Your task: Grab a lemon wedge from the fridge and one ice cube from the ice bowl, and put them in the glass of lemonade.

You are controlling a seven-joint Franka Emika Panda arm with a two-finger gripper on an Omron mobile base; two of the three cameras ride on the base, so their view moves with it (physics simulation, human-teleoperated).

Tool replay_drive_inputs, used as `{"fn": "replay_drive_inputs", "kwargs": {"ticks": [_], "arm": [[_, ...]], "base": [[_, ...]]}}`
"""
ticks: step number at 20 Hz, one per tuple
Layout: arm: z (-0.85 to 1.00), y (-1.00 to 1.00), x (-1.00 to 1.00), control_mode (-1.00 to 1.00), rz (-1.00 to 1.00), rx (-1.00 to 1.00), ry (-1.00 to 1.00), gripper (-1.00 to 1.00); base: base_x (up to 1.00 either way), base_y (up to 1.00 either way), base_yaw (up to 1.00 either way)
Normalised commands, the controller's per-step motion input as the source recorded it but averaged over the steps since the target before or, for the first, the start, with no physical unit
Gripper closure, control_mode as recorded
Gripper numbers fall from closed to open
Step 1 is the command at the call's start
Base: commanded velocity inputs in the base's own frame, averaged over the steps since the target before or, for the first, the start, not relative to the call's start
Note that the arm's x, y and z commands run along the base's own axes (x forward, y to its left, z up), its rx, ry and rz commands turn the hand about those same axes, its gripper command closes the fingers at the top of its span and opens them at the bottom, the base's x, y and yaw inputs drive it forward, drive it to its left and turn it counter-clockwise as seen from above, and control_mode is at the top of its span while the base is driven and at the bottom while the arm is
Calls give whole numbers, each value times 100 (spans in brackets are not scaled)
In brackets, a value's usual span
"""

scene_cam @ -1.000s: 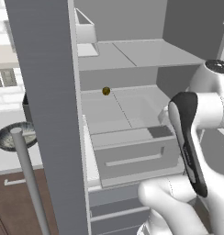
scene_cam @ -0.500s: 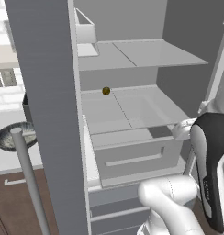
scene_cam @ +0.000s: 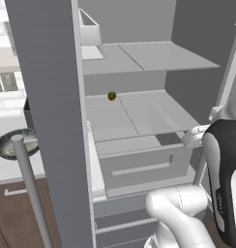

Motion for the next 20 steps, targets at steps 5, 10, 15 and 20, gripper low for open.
{"fn": "replay_drive_inputs", "kwargs": {"ticks": [5,10,15,20], "arm": [[0,0,0,100,0,0,0,100],[0,0,0,100,0,0,0,100],[0,0,0,100,0,0,0,100],[0,0,0,100,0,0,0,100]], "base": [[-81,14,0],[-100,66,19],[-57,90,66],[-3,83,86]]}}
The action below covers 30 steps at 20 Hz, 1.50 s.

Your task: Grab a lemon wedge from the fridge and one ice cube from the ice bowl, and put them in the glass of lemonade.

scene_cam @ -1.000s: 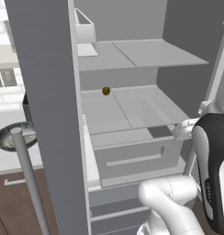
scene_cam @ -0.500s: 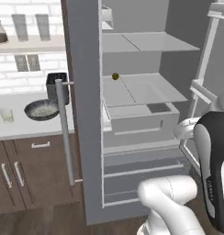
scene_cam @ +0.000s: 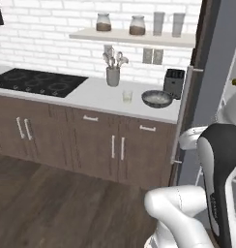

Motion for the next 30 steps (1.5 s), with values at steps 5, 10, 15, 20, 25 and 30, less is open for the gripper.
{"fn": "replay_drive_inputs", "kwargs": {"ticks": [5,10,15,20,25,30], "arm": [[0,0,0,100,0,0,0,100],[0,0,0,100,0,0,0,100],[0,0,0,100,0,0,0,100],[0,0,0,100,0,0,0,100],[0,0,0,100,0,0,0,100],[0,0,0,100,0,0,0,100]], "base": [[19,61,74],[100,39,34],[100,19,10],[100,-6,19],[100,-11,20],[77,9,-58]]}}
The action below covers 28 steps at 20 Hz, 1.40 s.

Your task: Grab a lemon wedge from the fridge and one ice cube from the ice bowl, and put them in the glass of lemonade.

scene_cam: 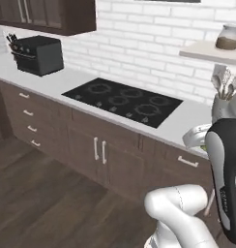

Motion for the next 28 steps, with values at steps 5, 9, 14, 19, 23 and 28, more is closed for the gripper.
{"fn": "replay_drive_inputs", "kwargs": {"ticks": [5,9,14,19,23,28], "arm": [[0,0,0,100,0,0,0,100],[0,0,0,100,0,0,0,100],[0,0,0,100,0,0,0,100],[0,0,0,100,0,0,0,100],[0,0,0,100,0,0,0,100],[0,0,0,100,0,0,0,100]], "base": [[9,10,-99],[1,2,-100],[45,41,-77],[79,55,-34],[80,20,-18],[64,0,-14]]}}
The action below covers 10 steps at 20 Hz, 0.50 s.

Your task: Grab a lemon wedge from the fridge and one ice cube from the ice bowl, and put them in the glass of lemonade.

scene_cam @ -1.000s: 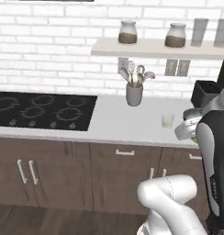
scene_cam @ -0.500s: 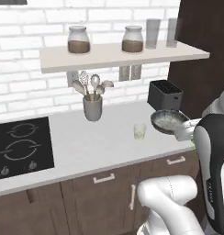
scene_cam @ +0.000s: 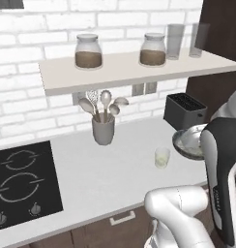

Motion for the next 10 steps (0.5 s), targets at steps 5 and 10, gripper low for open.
{"fn": "replay_drive_inputs", "kwargs": {"ticks": [5,10], "arm": [[0,0,0,100,0,0,0,100],[0,0,0,100,0,0,0,100]], "base": [[0,0,-1],[0,0,0]]}}
